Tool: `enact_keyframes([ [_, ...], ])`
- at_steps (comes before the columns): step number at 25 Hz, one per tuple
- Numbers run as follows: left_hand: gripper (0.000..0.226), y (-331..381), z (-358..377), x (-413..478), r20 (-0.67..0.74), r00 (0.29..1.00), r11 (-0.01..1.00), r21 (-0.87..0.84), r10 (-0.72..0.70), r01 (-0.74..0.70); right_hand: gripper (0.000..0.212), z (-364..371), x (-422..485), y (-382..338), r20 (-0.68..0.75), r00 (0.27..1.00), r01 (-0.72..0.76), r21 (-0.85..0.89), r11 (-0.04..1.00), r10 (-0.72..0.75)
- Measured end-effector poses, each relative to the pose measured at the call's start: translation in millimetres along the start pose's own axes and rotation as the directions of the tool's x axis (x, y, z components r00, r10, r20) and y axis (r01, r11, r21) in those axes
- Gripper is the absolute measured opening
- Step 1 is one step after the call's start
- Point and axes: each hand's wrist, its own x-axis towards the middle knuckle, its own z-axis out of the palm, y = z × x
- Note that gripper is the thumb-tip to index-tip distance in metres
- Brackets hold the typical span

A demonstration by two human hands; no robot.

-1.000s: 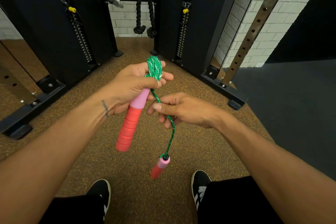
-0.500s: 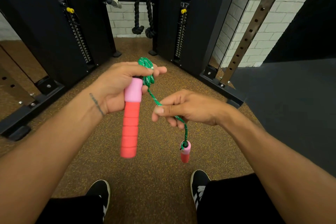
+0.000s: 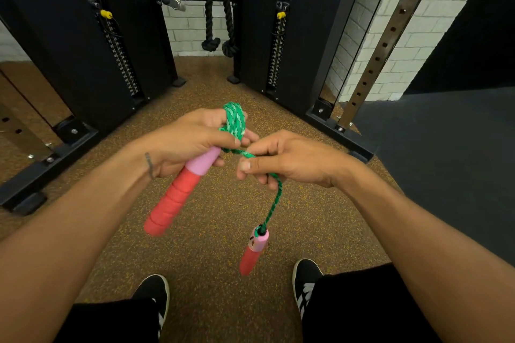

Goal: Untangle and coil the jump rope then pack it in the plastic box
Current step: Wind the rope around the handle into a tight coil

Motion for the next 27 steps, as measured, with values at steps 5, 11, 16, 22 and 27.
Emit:
enact_keyframes([
  [5, 0.055, -1.2, 1.6, 0.5, 0.115, 0.993, 0.988, 0.147, 0.03, -0.046, 0.015, -11.1, -4.9, 4.4, -0.199, 0.973, 0.126, 0.021, 0.992, -0.119],
  [11, 0.028, 0.9, 10.2, -0.3, 0.116, 0.993, 0.955, 0.289, 0.037, -0.07, 0.007, -13.1, -1.5, 5.6, -0.308, 0.926, 0.22, -0.023, 0.975, -0.216],
  [16, 0.026, 1.5, 7.0, -3.5, 0.196, 0.98, 0.987, 0.156, 0.017, -0.048, 0.023, -16.7, 1.8, 6.3, -0.388, 0.874, 0.317, 0.001, 0.948, -0.292],
  [22, 0.039, 0.4, 9.7, -4.9, 0.3, 0.945, 0.954, -0.297, 0.131, -0.038, 0.04, -14.8, 3.1, 5.2, -0.294, 0.933, 0.298, 0.307, 0.904, -0.207],
  [27, 0.06, -0.7, 12.6, -5.0, 0.354, 0.902, 0.86, -0.509, 0.247, -0.036, 0.055, -4.8, 12.9, 8.3, -0.262, 0.965, 0.181, 0.576, 0.797, -0.029],
])
